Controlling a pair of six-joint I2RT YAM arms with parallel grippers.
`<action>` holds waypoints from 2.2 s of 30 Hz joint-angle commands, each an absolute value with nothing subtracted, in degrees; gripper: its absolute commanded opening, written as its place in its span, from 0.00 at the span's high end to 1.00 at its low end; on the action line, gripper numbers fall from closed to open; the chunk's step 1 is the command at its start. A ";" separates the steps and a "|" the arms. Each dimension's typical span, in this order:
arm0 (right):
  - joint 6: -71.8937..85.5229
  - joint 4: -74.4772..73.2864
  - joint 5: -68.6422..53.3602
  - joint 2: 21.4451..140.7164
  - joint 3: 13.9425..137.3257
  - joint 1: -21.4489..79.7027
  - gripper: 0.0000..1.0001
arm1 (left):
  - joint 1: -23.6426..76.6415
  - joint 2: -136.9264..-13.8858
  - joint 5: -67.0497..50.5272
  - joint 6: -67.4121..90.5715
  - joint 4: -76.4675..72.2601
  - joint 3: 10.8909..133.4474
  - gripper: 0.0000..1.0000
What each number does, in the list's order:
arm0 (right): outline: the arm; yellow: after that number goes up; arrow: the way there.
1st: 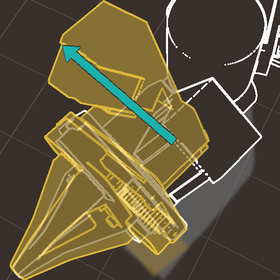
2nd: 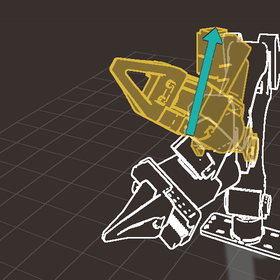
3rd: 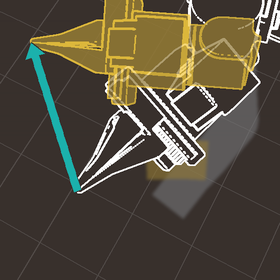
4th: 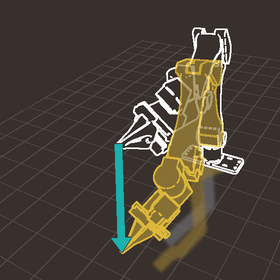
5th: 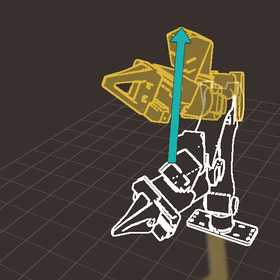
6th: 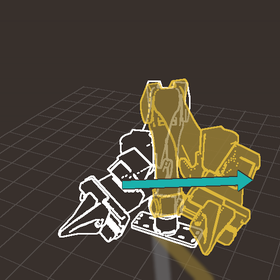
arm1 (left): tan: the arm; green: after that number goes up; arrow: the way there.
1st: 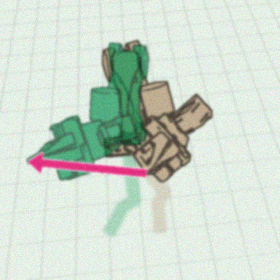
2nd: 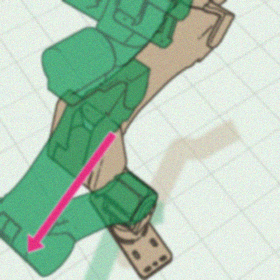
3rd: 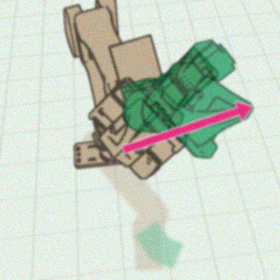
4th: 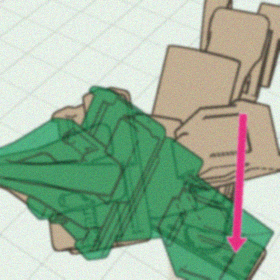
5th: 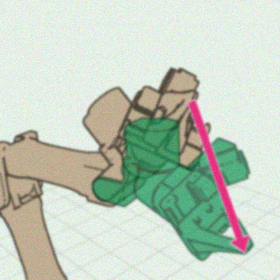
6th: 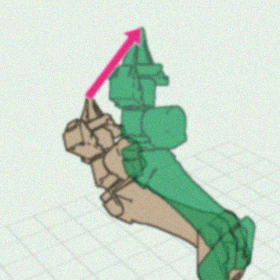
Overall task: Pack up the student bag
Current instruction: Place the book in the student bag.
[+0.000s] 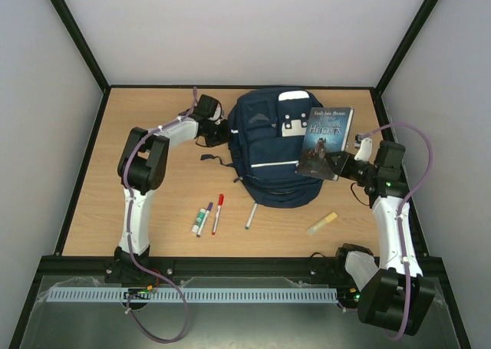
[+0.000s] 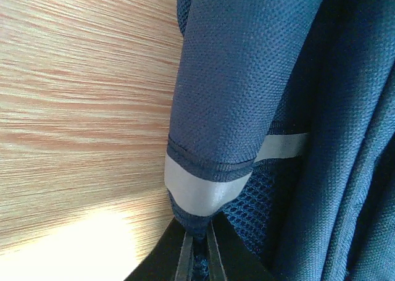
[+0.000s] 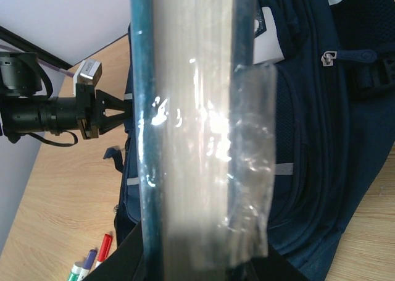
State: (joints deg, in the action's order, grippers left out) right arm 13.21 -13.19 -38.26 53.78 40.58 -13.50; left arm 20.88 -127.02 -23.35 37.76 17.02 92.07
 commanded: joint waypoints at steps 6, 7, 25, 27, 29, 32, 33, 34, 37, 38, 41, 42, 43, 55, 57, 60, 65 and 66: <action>12.02 -6.78 -41.32 52.84 41.30 -13.71 0.99 | 16.79 -121.87 -17.36 41.07 15.04 85.21 0.98; 12.19 -6.67 -41.45 52.96 41.31 -13.71 0.99 | 15.89 -121.17 -17.14 40.86 15.07 84.38 0.98; 11.96 -6.22 -41.25 53.87 41.13 -13.71 0.99 | 9.94 -110.86 -11.25 38.52 23.11 80.48 0.40; 11.90 -6.07 -41.09 54.16 41.13 -13.71 0.99 | 10.86 -106.72 -10.36 36.93 23.43 79.41 0.40; 11.96 -5.88 -40.90 54.56 41.13 -13.71 0.99 | 12.88 -102.43 -9.33 33.92 23.71 78.92 0.41; 11.89 -5.76 -40.29 54.96 41.22 -13.71 0.99 | 17.76 -97.62 -7.61 27.63 23.85 78.67 0.42; 11.80 -5.79 -40.04 55.11 41.26 -13.71 0.99 | 19.78 -96.23 -8.06 25.04 23.40 78.37 0.42; 11.74 -5.91 -39.77 55.17 41.30 -13.71 0.99 | 21.92 -95.14 -8.71 21.95 23.07 78.21 0.43; 11.54 -6.03 -38.16 55.53 41.47 -13.71 0.99 | 29.99 -93.27 -9.39 12.97 24.09 78.43 0.47; 11.52 -6.06 -37.74 55.62 41.57 -13.69 0.99 | 32.34 -93.22 -9.48 10.15 24.91 78.60 0.48; 11.39 -6.17 -36.40 55.80 41.70 -13.72 0.99 | 38.27 -94.67 -10.43 4.47 27.11 79.45 0.51; 11.27 -6.22 -35.82 55.92 41.78 -13.71 0.99 | 39.83 -95.53 -11.19 3.54 27.64 79.75 0.52; 11.25 -6.25 -35.21 55.94 41.83 -13.71 0.99 | 41.34 -96.45 -11.43 2.78 28.20 80.09 0.53; 10.92 -6.46 -33.28 55.86 41.88 -13.71 0.99 | 52.81 -109.51 -1.70 -1.04 33.55 88.58 0.51; 10.90 -6.36 -33.20 55.60 41.77 -13.71 0.99 | 53.88 -111.34 -1.37 -1.66 34.32 89.91 0.52; 10.73 -6.37 -32.97 55.22 41.67 -13.69 0.99 | 55.41 -113.81 -0.69 -2.32 35.25 91.52 0.52; 10.63 -6.33 -32.68 54.93 41.57 -13.71 0.99 | 56.76 -116.66 2.63 -2.35 35.61 92.89 0.47; 10.63 -6.36 -32.67 54.94 41.53 -13.73 0.99 | 56.85 -117.10 3.43 -2.29 35.59 93.04 0.47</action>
